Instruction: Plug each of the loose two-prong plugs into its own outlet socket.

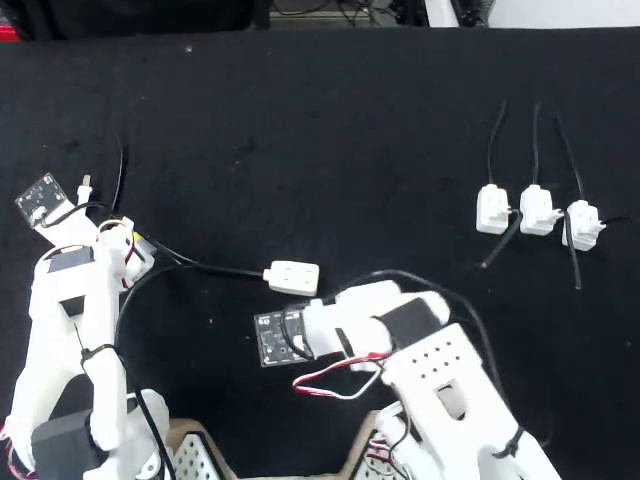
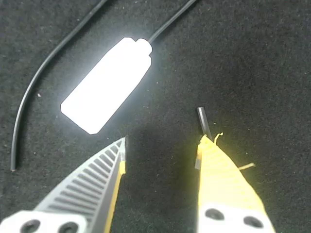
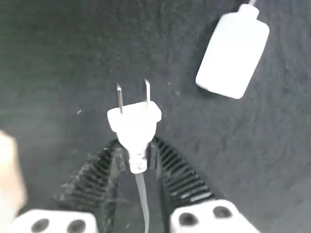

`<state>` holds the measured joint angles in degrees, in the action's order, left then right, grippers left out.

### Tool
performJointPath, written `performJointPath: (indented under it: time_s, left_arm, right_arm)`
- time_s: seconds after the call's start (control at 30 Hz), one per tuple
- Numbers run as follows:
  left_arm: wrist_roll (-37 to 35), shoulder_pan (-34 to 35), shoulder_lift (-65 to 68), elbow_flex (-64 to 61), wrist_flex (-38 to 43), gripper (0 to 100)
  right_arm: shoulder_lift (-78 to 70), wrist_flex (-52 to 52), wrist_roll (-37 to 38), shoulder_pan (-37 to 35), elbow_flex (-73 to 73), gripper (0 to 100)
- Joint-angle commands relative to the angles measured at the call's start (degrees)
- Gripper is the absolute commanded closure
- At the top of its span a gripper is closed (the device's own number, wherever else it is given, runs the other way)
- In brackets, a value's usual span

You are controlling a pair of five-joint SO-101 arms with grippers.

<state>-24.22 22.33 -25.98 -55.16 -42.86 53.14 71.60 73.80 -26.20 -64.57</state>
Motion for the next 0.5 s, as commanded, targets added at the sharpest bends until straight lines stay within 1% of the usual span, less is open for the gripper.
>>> performJointPath:
  time_s: [0.0, 0.1, 0.17, 0.27, 0.4, 0.47]
  left_arm:
    - [-0.3, 0.3, -0.5, 0.1, 0.7, 77]
    - [-0.3, 0.2, -0.4, 0.1, 0.7, 77]
    - [-0.3, 0.2, -0.4, 0.1, 0.7, 77]
    - [-0.3, 0.4, -0.4, 0.1, 0.7, 77]
    - [-0.3, 0.5, -0.4, 0.1, 0.7, 77]
    - [-0.3, 0.4, -0.4, 0.1, 0.7, 77]
  right_arm:
    - [0.0, 8.6, -4.3, 1.6, 4.6, 98.8]
    - [-5.0, 0.9, -13.1, 2.2, 1.3, 98.8]
    - [-10.2, -4.2, -17.0, 2.5, 0.4, 98.8]
    - [-19.0, -8.6, -19.9, 2.5, 0.8, 98.8]
    - [-28.9, -16.2, -30.5, 3.0, 2.2, 98.5]
    - [-32.1, -16.8, -35.6, 4.4, 4.4, 98.3]
